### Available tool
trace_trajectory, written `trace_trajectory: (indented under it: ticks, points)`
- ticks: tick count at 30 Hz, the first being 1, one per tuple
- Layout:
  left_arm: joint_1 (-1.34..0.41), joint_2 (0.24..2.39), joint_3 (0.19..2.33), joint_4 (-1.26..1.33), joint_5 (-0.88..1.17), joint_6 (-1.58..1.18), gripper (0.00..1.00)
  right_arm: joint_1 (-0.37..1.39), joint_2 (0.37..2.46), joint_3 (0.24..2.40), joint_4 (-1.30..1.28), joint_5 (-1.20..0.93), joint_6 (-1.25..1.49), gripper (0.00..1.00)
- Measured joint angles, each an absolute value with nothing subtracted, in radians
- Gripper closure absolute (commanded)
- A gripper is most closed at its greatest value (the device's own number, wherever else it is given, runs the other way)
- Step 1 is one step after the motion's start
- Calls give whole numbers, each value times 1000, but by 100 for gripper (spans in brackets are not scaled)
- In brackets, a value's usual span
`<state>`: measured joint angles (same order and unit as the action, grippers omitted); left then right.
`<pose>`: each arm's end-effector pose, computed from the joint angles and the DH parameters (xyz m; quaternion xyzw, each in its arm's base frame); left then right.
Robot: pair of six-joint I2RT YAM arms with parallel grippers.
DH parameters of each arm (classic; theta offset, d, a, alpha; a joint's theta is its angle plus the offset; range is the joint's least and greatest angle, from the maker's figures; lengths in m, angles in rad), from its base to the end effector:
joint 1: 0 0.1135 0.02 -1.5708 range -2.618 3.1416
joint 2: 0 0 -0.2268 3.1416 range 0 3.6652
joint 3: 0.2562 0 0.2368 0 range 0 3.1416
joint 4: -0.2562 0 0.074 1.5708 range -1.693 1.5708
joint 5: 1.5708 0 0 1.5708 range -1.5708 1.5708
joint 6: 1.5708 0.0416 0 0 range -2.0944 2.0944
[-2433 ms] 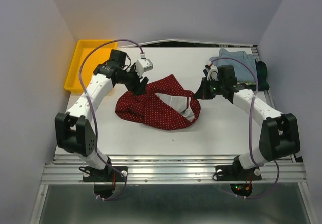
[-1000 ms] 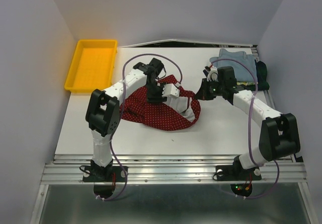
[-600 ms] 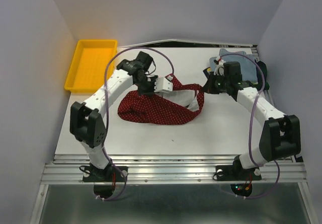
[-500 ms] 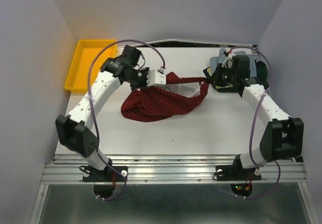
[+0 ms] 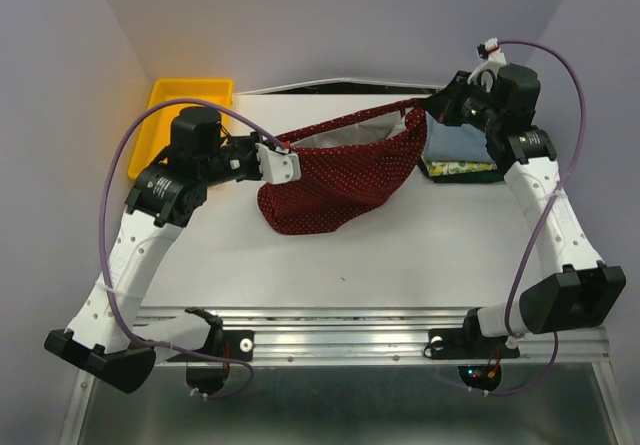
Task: Fold and stack the skirts
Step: Flatten the skirt out
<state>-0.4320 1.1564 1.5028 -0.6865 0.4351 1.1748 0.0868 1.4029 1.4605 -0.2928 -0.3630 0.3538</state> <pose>0.2007 -0.1118 0.4180 0.6604 0.4639 0.0403 0.5892 0.3146 0.0422 0.3839 -0.0080 0.7803 0.2714 0.5634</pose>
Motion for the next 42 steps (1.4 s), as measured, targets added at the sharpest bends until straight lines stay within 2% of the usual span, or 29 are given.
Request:
trace_trajectory:
  ticks: [5, 12, 21, 27, 28, 29, 30, 31, 34, 37, 42]
  points:
    - [-430, 1084, 1422, -655, 426, 1153, 100, 87, 1381, 1480, -344, -420, 313, 99]
    - [-427, 1093, 1354, -665, 493, 1014, 100, 79, 1422, 1469, -389, -579, 260, 99]
    - [-605, 1155, 1027, -602, 522, 798, 100, 282, 1540, 1277, -421, -611, 128, 99]
    - [-667, 1184, 910, -502, 529, 677, 100, 361, 1630, 1267, -430, -612, 76, 99]
    - [-670, 1187, 901, -489, 529, 664, 99, 369, 1640, 1267, -430, -611, 72, 96]
    - [-673, 1193, 895, -476, 528, 647, 94, 377, 1649, 1267, -432, -611, 66, 80]
    - [-674, 1202, 892, -461, 526, 634, 88, 387, 1657, 1267, -435, -611, 64, 71]
    - [-674, 1214, 892, -451, 524, 622, 75, 394, 1662, 1267, -441, -611, 58, 52]
    - [-674, 1245, 892, -432, 522, 591, 60, 408, 1670, 1277, -478, -599, 36, 32]
    - [-673, 1246, 892, -437, 526, 566, 55, 405, 1663, 1299, -513, -563, 14, 31]
    - [-672, 1229, 923, -460, 529, 531, 51, 362, 1586, 1333, -605, -522, -43, 39]
